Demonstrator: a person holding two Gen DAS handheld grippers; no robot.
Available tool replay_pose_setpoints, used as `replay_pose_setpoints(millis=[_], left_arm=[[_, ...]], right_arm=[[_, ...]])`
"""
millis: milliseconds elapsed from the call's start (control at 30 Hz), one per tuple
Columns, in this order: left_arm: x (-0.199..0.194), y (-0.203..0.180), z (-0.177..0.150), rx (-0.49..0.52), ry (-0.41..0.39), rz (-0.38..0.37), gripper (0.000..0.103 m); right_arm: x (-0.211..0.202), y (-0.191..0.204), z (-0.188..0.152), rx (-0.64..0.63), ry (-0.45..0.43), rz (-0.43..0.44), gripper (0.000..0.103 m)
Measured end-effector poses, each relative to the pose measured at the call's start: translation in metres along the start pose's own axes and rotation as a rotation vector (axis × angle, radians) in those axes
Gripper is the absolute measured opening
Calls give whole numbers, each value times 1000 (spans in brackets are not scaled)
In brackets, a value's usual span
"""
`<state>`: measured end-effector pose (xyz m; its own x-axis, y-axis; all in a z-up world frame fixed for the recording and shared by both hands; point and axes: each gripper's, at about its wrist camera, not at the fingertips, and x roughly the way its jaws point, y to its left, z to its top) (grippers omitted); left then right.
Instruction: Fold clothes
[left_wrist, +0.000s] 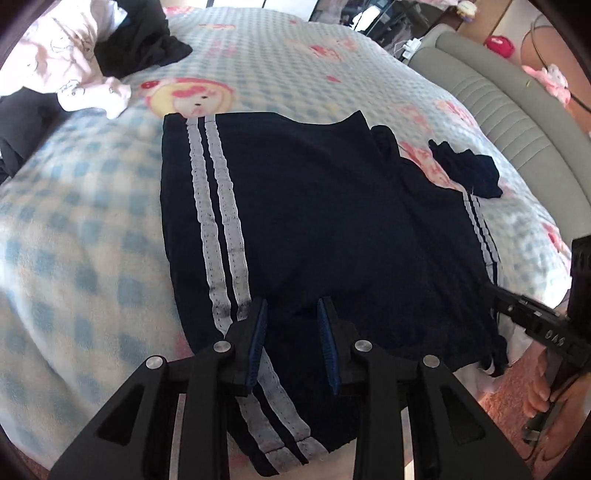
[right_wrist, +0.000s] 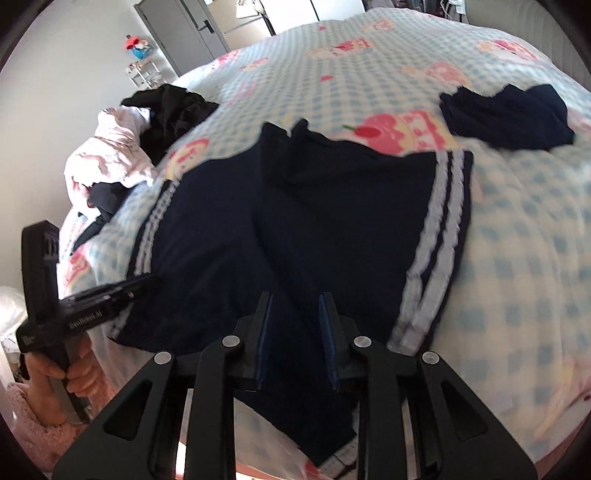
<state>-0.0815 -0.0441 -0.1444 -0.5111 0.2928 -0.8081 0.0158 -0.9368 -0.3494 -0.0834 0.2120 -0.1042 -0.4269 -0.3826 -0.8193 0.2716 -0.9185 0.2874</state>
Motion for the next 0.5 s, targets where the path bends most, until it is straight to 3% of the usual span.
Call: replay_pose_setpoints(millis=[67, 200, 333, 500], left_arm=[[-20, -8, -3, 10, -68, -67, 30], [-30, -30, -21, 46, -111, -158, 36], [7, -38, -30, 95, -18, -15, 35], [9, -40, -31, 110, -21, 22, 35]], right_arm=[[-11, -11, -11, 38, -20, -16, 24], [-37, -23, -24, 119, -99, 67, 26], [-14, -30, -32, 133, -22, 59, 26], [-20, -48, -36, 223, -58, 14, 26]])
